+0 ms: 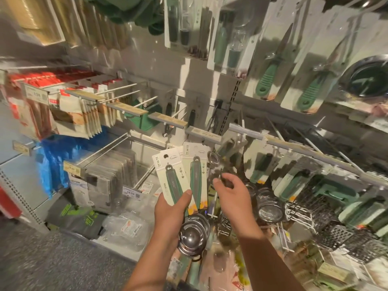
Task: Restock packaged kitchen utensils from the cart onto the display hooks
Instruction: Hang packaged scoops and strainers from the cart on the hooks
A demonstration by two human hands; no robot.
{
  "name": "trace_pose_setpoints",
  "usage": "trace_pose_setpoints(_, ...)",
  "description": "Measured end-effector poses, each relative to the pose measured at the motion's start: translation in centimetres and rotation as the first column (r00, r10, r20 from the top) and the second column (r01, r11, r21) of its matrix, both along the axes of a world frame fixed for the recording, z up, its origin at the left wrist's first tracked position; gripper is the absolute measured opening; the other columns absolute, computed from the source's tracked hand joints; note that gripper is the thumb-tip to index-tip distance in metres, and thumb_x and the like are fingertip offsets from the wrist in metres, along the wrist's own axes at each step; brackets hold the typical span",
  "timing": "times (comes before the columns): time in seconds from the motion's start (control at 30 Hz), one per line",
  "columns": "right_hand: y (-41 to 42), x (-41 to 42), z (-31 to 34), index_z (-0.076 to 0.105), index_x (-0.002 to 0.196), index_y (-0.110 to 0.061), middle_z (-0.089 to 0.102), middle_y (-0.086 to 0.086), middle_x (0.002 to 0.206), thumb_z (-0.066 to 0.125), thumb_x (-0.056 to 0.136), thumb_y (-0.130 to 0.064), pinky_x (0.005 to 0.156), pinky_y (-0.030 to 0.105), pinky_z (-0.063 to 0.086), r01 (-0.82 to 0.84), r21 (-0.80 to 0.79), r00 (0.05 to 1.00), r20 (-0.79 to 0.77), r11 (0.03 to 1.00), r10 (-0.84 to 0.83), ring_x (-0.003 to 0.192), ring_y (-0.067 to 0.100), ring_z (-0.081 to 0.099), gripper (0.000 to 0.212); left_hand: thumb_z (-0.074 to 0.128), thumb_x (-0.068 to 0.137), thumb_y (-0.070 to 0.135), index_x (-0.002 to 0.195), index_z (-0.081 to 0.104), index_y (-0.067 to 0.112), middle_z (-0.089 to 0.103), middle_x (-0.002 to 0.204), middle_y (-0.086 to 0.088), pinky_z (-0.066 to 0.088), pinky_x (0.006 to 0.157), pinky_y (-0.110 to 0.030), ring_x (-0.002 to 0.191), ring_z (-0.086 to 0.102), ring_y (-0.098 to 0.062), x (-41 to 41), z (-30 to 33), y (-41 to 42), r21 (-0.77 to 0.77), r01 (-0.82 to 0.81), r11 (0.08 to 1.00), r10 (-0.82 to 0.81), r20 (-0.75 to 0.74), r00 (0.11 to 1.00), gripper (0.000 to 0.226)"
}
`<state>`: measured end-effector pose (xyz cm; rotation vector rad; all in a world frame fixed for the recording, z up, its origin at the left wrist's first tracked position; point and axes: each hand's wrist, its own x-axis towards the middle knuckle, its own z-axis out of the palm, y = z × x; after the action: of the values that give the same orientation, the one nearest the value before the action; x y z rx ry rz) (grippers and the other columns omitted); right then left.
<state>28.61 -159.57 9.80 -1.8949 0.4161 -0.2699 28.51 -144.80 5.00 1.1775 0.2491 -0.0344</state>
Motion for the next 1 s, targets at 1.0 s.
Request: trace_pose_setpoints(1.0, -0.4, -2.4, -2.2, 0.064, 0.112, -0.021, 0.078, 0.002, 0.109, 0.068, 0.098, -0.011, 0.100, 0.055, 0.054, 0.057, 0.335, 0.984, 0.141, 0.940, -0.110, 0.105, 0.024, 0.074, 0.017, 0.077, 0.091, 0.012, 0.120, 0.069, 0.021, 0.080, 0.106, 0.002, 0.059, 0.089, -0.038, 0.098, 0.076, -0.018, 1.1, -1.0, -0.8, 0.070, 0.091, 0.993, -0.091, 0.002, 0.996, 0.032)
